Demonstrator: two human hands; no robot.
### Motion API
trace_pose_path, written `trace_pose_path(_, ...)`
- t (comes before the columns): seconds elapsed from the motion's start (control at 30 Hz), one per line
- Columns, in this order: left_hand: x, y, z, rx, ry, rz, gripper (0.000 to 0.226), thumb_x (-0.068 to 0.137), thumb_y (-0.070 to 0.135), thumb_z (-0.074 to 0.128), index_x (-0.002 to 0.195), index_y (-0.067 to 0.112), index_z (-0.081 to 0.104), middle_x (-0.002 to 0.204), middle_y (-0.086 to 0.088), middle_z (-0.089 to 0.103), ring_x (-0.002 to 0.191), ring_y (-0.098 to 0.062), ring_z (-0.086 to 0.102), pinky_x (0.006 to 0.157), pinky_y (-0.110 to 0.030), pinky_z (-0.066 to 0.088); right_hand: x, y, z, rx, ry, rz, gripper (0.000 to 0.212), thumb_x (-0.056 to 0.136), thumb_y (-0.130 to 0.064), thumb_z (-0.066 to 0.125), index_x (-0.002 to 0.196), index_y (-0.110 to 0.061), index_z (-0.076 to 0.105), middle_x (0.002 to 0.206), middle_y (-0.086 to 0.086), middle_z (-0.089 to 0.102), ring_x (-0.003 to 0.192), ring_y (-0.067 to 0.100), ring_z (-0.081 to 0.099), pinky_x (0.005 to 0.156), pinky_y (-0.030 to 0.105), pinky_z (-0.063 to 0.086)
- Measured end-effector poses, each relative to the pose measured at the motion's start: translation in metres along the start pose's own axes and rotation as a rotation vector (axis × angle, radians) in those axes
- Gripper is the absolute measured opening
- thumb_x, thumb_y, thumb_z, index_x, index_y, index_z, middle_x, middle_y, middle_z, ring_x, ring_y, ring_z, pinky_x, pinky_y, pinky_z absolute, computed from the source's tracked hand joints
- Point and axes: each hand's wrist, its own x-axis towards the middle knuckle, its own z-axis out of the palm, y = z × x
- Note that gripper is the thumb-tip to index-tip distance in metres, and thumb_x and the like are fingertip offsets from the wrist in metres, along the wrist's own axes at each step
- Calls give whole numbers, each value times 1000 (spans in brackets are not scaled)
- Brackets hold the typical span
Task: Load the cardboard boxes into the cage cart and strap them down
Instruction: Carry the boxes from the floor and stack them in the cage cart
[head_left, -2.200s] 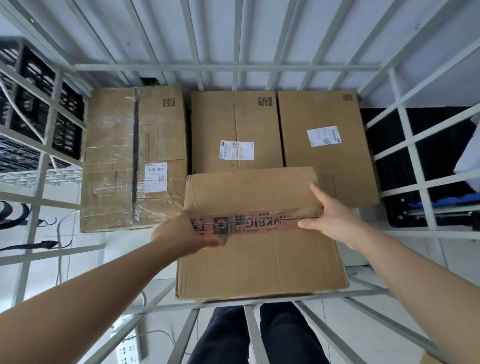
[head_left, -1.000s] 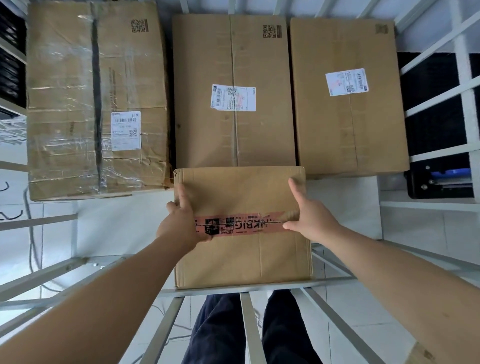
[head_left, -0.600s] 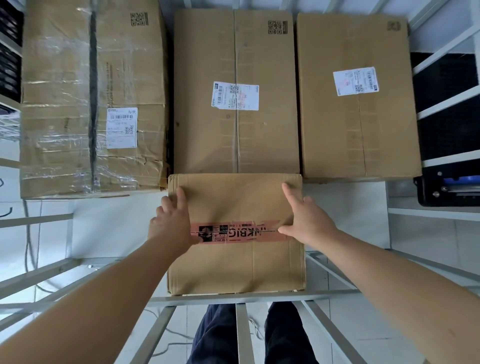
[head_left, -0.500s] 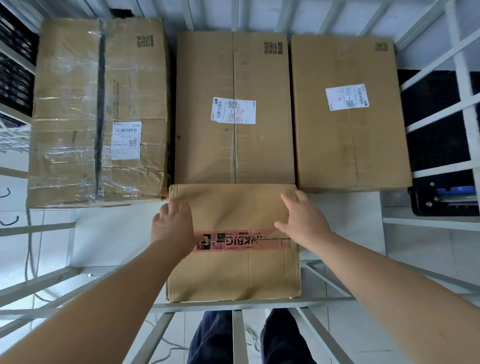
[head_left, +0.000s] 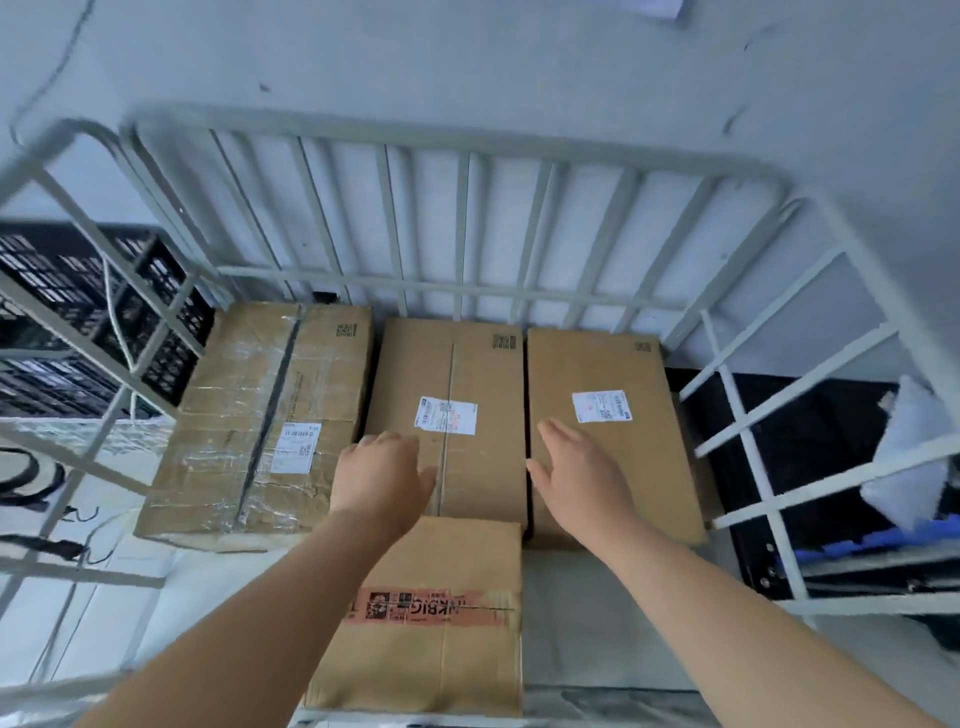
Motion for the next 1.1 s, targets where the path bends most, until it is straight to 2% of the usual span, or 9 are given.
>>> trace_pose_path(0.1, -14, 28, -62, -14, 109, 44, 29, 93, 42, 47, 105, 19, 59, 104, 2, 62, 94, -21, 57, 70, -29, 37, -24, -7, -57, -9, 82, -15, 47, 97, -30, 45, 140, -10, 40, 142, 2, 44, 131, 20, 39, 103, 29, 35)
trace_pose_path(0.2, -32, 54, -113, -52, 176, 120, 29, 92, 43, 47, 105, 20, 58, 95, 4, 57, 97, -22, 57, 71, -30, 30, -50, -9, -110, -12, 184, -12, 39, 96, -28, 46, 129, -8, 50, 131, 5, 52, 123, 23, 46, 100, 30, 39)
trace_pose_path(0.23, -38, 62, -127, -70, 193, 151, 30, 92, 43, 47, 107, 20, 58, 92, 5, 55, 98, -22, 56, 73, -30, 33, -60, -11, -125, -13, 205, -5, 42, 96, -30, 46, 133, -8, 47, 135, 5, 50, 127, 22, 44, 104, 30, 37)
trace_pose_path(0.3, -51, 78, -152, -95, 216, 217, 36, 92, 45, 46, 118, 22, 57, 102, 3, 58, 106, -22, 55, 85, -33, 39, -82, -13, -153, -27, 240, 10, 51, 98, -33, 44, 143, -10, 37, 147, 3, 41, 136, 19, 36, 112, 31, 30)
trace_pose_path(0.37, -65, 92, -171, -100, 234, 302, 42, 93, 47, 46, 126, 23, 54, 118, 3, 60, 113, -22, 53, 94, -34, 39, -106, -16, -175, -48, 288, 41, 52, 98, -35, 42, 144, -10, 36, 146, 3, 42, 135, 18, 36, 112, 30, 30)
trace_pose_path(0.5, -95, 115, -195, -88, 257, 506, 40, 92, 47, 46, 120, 21, 56, 117, 4, 61, 110, -21, 54, 92, -32, 38, -161, -27, -201, -51, 379, 165, 46, 98, -33, 44, 137, -9, 45, 138, 3, 50, 129, 19, 43, 107, 31, 36)
trace_pose_path(0.8, -175, 147, -196, -61, 126, 941, 43, 93, 48, 44, 126, 22, 54, 129, 1, 57, 116, -23, 52, 98, -36, 36, -313, -53, -189, 36, 549, 607, 47, 96, -32, 48, 137, -9, 46, 138, 5, 50, 130, 21, 43, 104, 31, 36)
trace_pose_path(1.03, -284, 199, -162, 0, -46, 1283, 43, 92, 49, 42, 125, 24, 55, 120, 3, 59, 112, -21, 53, 95, -36, 41, -473, -79, -145, 84, 648, 1019, 40, 96, -28, 47, 128, -5, 53, 130, 8, 55, 124, 25, 48, 101, 32, 37)
trace_pose_path(1.1, -323, 212, -148, 34, -61, 1385, 44, 93, 50, 42, 124, 23, 55, 118, 3, 60, 109, -21, 55, 92, -35, 42, -518, -86, -129, 89, 676, 1124, 44, 96, -30, 47, 134, -8, 50, 133, 5, 54, 127, 22, 46, 103, 31, 34)
